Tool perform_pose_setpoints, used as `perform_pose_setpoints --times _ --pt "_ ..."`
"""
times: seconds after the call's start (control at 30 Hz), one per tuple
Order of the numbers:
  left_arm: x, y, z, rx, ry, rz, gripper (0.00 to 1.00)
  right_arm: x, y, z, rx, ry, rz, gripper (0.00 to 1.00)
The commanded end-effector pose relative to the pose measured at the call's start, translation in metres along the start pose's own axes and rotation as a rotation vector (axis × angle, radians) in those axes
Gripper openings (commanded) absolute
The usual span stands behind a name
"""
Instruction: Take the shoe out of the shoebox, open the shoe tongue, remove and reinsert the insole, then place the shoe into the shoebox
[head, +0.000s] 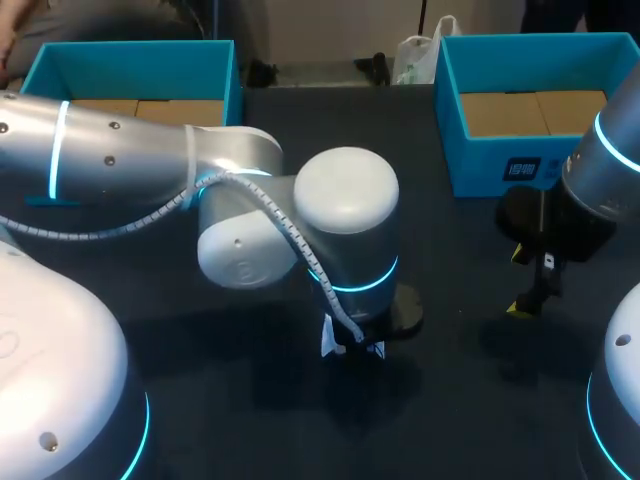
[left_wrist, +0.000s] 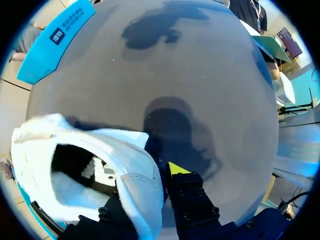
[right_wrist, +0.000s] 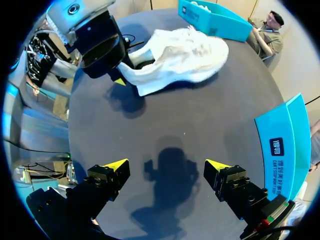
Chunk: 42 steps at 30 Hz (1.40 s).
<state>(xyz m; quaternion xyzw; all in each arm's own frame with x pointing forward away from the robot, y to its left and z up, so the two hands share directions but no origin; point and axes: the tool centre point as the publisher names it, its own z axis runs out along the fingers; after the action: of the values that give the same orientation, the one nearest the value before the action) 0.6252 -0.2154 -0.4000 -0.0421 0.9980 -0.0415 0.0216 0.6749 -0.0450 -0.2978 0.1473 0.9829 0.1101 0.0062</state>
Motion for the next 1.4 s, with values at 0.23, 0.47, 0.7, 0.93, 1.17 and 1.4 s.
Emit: perform_pose_setpoints --times 0.23,0.47,0.7,0.93,1.17,1.4 --pt "-0.018 0.008 -0.043 0.033 -0.014 0.023 0.0 0.001 0.0 0.0 0.001 -0.002 0.0 1.0" --pt "-0.043 0.011 -0.092 0.022 -0.007 0.074 0.0 0.001 0.0 0.0 0.001 -0.002 0.0 1.0" --pt "-0.078 0.015 -0.131 -0.006 0.019 0.106 0.0 0.001 0.0 0.0 0.001 -0.002 0.0 1.0" --pt "-0.122 0.025 -0.161 -0.046 0.008 0.077 0.0 0.001 0.0 0.0 0.001 -0.002 0.0 1.0" --pt "-0.16 0.039 -0.199 -0.048 0.006 0.01 0.0 0.001 0.0 0.0 0.001 -0.002 0.0 1.0" --pt "-0.164 0.042 -0.203 -0.021 0.028 0.011 0.0 0.001 0.0 0.0 0.001 -0.002 0.0 1.0"
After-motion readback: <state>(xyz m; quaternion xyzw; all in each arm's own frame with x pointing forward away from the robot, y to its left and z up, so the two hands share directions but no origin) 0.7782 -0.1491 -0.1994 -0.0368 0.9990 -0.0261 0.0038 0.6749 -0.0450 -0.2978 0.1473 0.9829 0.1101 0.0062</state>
